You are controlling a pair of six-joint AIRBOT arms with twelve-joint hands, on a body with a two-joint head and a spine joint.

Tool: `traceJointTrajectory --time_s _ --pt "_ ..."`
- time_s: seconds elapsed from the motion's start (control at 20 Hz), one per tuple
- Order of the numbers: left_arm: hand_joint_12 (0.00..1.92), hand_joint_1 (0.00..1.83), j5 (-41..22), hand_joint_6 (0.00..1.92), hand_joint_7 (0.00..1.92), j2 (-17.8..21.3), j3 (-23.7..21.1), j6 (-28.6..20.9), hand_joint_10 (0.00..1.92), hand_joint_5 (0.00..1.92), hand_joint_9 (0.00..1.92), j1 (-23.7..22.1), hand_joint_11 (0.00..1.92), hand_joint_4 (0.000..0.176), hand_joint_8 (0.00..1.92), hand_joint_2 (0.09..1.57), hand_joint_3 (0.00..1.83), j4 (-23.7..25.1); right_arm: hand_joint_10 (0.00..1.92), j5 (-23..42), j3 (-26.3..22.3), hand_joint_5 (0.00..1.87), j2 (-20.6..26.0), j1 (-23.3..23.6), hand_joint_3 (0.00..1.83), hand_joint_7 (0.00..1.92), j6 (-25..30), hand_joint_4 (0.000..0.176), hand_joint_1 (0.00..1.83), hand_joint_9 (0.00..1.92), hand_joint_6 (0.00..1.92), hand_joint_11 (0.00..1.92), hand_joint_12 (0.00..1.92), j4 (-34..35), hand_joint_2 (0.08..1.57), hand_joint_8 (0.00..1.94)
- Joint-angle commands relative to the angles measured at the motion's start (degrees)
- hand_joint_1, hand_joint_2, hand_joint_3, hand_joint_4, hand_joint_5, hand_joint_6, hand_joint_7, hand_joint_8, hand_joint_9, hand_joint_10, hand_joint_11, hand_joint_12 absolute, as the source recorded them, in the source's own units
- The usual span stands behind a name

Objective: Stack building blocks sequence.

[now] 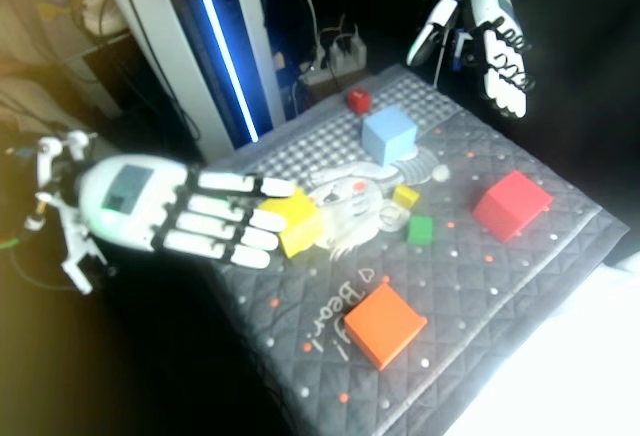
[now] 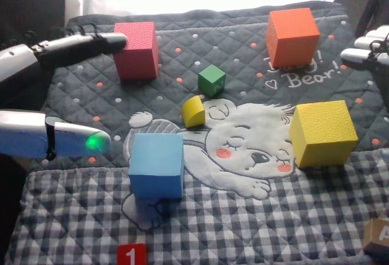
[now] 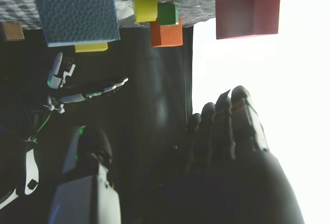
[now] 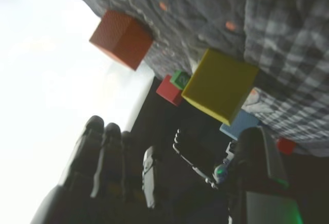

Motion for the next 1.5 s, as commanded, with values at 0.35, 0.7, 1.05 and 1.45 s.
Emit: traceJointTrajectory --time_s 0.35,0.7,1.05,1.45 --pt "0.48 0.72 7.2 0.00 0.20 -3.4 -0.3 -0.7 0.00 0.27 0.20 -11.3 0.00 0.176 0.00 0.80 0.00 16.6 0.00 6.7 0.5 0.20 0.3 0.6 0.01 0.30 0.0 0.098 0.70 0.25 0.01 0.22 0.04 1.5 1.06 0.00" --pt "0.28 0.87 19.5 0.00 0.38 -8.3 2.4 -0.6 0.01 0.40 0.30 -14.4 0.00 0.176 0.00 0.84 0.00 24.5 0.01 6.7 0.5 0.25 0.3 0.6 0.01 0.34 0.0 0.099 0.71 0.28 0.01 0.22 0.03 1.0 1.09 0.01" --pt "1.91 1.24 21.0 0.78 0.81 -10.0 3.6 2.5 1.62 0.94 0.59 -14.6 0.13 0.000 1.52 1.18 0.00 21.6 0.00 6.6 0.6 0.28 0.3 0.4 0.01 0.36 0.0 0.096 0.76 0.31 0.01 0.23 0.02 1.0 1.10 0.00" --pt "1.64 1.28 13.7 0.54 1.00 -3.5 4.6 14.4 1.28 1.15 0.93 -21.5 0.85 0.000 1.17 1.08 0.00 7.0 0.00 6.5 0.6 0.28 0.3 0.2 0.00 0.35 0.0 0.069 0.77 0.33 0.00 0.29 0.04 1.0 1.14 0.00"
